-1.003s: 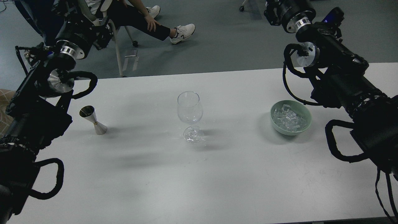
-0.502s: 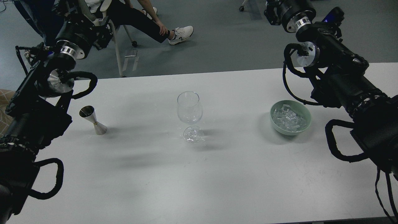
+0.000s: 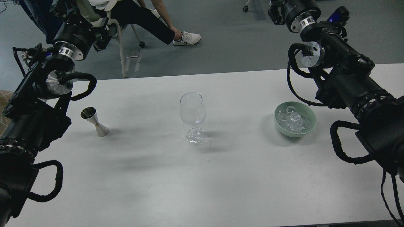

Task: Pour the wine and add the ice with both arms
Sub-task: 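Raise the left arm and swing the left gripper toward the silver jigger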

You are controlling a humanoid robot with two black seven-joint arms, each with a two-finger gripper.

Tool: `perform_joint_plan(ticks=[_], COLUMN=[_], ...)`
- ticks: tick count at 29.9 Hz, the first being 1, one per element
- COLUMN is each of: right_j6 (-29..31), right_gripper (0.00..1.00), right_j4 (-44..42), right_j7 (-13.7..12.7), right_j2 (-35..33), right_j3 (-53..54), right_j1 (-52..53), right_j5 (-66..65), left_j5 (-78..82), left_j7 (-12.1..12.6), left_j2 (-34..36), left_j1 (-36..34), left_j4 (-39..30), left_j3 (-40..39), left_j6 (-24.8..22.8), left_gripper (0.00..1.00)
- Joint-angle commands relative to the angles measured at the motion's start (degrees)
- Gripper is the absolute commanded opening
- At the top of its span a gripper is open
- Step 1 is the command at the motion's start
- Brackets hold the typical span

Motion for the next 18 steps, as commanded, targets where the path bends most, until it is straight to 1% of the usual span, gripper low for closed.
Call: perform_joint_plan(ticks=[1,18], right_j6=[0.03,0.03], right_gripper=[1.00,1.00], right_j4=[0.17,0.35], right_j7=[0.01,0.01], right_j2=[0.00,0.00], right_j3=[0.04,0.04], right_j1=[0.62,0.79], right_j5=[-0.02,-0.02], left_j5=[0.07,-0.02], left_j7=[0.16,-0.02], left_j2=[-0.05,-0.14], left_j1=[-0.16,-0.60], left_j4=[-0.38,-0.64], left_j3=[0.42,0.24], left_j6=[-0.12,-0.47], left_gripper=[0.98,0.98])
